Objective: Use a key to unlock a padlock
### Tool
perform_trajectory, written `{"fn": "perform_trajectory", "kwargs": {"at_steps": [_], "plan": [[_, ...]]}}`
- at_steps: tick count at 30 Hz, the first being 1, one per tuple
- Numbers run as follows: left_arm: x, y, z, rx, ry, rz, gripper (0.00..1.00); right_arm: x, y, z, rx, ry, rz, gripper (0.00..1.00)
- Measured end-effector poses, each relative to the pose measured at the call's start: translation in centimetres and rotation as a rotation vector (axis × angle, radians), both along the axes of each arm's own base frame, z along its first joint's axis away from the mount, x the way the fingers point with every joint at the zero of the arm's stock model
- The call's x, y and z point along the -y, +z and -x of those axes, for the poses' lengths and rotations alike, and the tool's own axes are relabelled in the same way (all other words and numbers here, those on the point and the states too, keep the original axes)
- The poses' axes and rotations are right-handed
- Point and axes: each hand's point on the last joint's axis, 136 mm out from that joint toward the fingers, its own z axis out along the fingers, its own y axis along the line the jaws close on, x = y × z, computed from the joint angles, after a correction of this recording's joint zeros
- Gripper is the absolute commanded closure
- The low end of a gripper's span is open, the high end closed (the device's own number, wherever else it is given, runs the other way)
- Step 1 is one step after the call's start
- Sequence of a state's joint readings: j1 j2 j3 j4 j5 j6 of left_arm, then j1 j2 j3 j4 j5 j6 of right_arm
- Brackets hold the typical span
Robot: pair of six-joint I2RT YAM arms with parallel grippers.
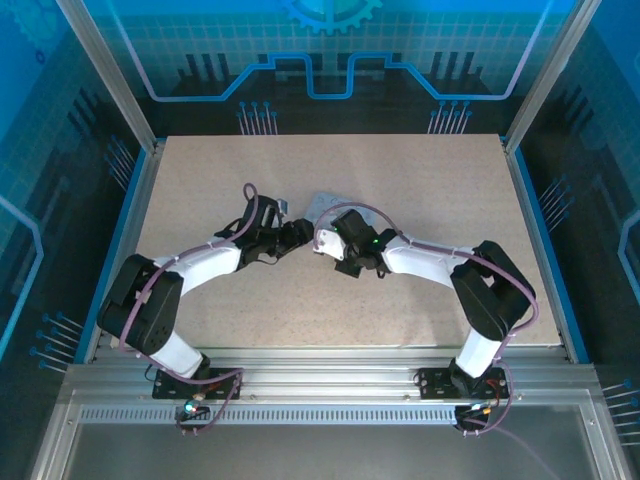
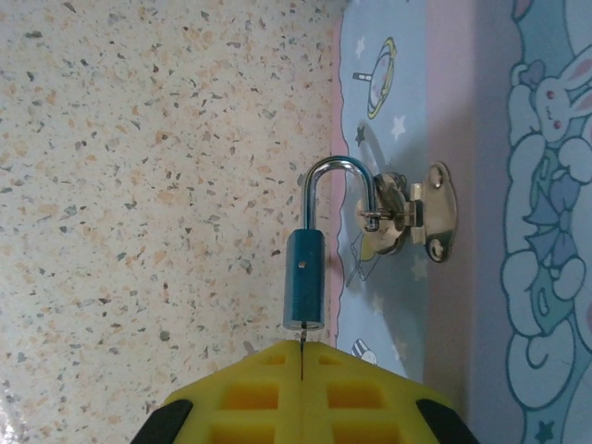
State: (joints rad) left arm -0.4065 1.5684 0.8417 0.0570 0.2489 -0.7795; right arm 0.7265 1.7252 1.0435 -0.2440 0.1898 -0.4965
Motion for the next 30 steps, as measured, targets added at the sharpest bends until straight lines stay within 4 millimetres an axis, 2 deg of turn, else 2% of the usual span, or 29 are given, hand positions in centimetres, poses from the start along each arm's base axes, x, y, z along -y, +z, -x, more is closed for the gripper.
{"fn": "perform_trajectory", "kwargs": {"at_steps": [6, 17, 23, 30], "plan": [[-0.8, -0.3, 0.3, -0.005, 0.023, -0.006, 0.33, -0.7, -0.7, -0.5, 0.006, 0.041, 0.014, 1.00], [-1.5, 0.0, 1.0, 0.006, 0.037, -0.010, 0.33, -1.2, -0.4, -0.9, 0.022, 0.054, -0.003, 1.00], [-1.9, -0.3, 2.1, -0.004, 0.044, -0.005, 0.33, -1.6, -0.3, -0.7, 0.029, 0.071, -0.004, 1.00], [-2.4, -1.2, 4.2, -0.035, 0.039, 0.002, 0.33, -1.8, 1.6, -0.7, 0.084, 0.073, -0.043, 1.00]]}}
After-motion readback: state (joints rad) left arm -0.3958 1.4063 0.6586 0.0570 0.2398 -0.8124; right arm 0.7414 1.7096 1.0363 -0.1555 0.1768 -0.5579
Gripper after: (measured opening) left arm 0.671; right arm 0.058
